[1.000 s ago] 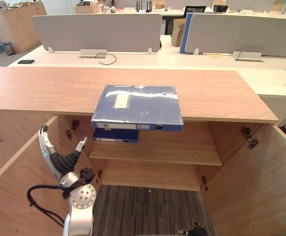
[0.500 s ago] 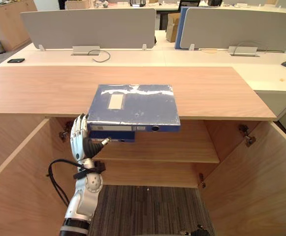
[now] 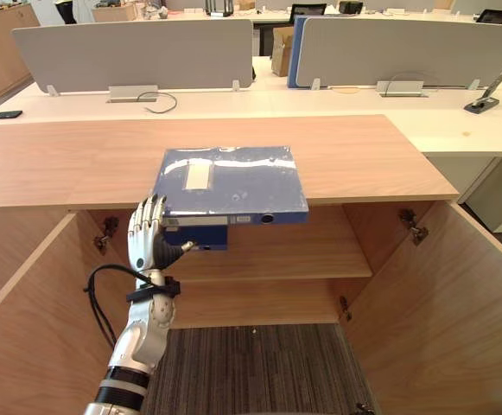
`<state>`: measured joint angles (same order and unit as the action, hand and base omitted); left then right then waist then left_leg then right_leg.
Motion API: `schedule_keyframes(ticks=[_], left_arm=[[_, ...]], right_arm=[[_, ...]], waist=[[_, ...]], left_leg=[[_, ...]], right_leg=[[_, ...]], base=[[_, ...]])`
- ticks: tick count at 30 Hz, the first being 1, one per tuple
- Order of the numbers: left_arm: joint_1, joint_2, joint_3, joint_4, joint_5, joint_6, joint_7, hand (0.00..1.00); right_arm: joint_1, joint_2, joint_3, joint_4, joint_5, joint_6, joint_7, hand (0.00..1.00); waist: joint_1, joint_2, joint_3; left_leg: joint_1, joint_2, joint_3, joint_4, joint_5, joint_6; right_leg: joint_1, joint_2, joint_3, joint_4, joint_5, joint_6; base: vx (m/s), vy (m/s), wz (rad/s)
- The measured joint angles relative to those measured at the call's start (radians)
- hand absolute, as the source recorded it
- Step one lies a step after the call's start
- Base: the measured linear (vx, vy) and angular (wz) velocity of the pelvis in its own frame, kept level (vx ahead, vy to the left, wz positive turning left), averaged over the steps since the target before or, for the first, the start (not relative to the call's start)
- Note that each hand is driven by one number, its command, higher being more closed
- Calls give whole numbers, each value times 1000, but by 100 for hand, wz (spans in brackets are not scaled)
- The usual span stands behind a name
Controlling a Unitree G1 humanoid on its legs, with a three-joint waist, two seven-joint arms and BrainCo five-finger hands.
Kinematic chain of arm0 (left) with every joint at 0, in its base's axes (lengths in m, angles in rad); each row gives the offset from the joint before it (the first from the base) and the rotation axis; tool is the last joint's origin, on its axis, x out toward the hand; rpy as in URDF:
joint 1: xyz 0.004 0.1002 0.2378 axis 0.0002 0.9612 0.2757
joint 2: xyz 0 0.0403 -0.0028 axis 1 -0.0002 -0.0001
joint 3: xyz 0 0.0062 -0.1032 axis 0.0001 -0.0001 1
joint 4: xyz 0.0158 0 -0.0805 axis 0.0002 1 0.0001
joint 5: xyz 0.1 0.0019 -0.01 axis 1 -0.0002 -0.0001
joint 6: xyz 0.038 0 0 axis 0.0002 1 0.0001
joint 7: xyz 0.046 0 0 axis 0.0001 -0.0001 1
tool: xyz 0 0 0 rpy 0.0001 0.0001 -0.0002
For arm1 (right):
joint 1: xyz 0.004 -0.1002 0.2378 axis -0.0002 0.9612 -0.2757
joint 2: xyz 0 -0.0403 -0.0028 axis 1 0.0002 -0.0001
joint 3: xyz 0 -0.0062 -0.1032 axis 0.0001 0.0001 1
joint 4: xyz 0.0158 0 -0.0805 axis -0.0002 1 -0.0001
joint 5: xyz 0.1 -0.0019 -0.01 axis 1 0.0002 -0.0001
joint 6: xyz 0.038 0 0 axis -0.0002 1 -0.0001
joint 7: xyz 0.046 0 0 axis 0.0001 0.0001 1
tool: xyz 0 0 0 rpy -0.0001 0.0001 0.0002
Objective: Walk over to the cabinet, pick up the folder, carry it to the office cabinet, place the folder inside the office cabinet, then close the office cabinet door
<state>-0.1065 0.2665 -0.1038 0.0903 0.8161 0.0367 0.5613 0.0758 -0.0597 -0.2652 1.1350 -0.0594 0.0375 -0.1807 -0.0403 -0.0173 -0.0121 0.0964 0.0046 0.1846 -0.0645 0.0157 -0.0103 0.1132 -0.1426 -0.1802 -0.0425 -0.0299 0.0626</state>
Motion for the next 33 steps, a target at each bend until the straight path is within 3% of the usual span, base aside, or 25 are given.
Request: schedule_keyframes(ticks=[6, 16, 33], left_arm=[[-46, 21, 0, 0, 25, 5, 1, 0], [-111, 89, -54, 3, 45, -3, -1, 0], [-230, 200, -153, 184, 87, -32, -47, 0]], right_arm=[[-1, -13, -24, 9, 0, 0, 1, 0], [-2, -14, -27, 9, 0, 0, 4, 0], [-3, -17, -65, 9, 0, 0, 5, 0]], waist=[[-3, 22, -8], [-6, 23, -9], [-26, 20, -7]], left_leg=[[-18, 2, -5, 0, 10, 3], [-23, 3, -8, 0, 10, 4], [-23, 3, -8, -2, 11, 5]], right_leg=[[-21, 5, 5, 2, 4, 5], [-19, 7, 4, -14, 13, -7], [-17, 8, 4, -23, 19, -7]], base=[[-41, -8, -1], [-3, 0, 0], [-18, 0, 0]])
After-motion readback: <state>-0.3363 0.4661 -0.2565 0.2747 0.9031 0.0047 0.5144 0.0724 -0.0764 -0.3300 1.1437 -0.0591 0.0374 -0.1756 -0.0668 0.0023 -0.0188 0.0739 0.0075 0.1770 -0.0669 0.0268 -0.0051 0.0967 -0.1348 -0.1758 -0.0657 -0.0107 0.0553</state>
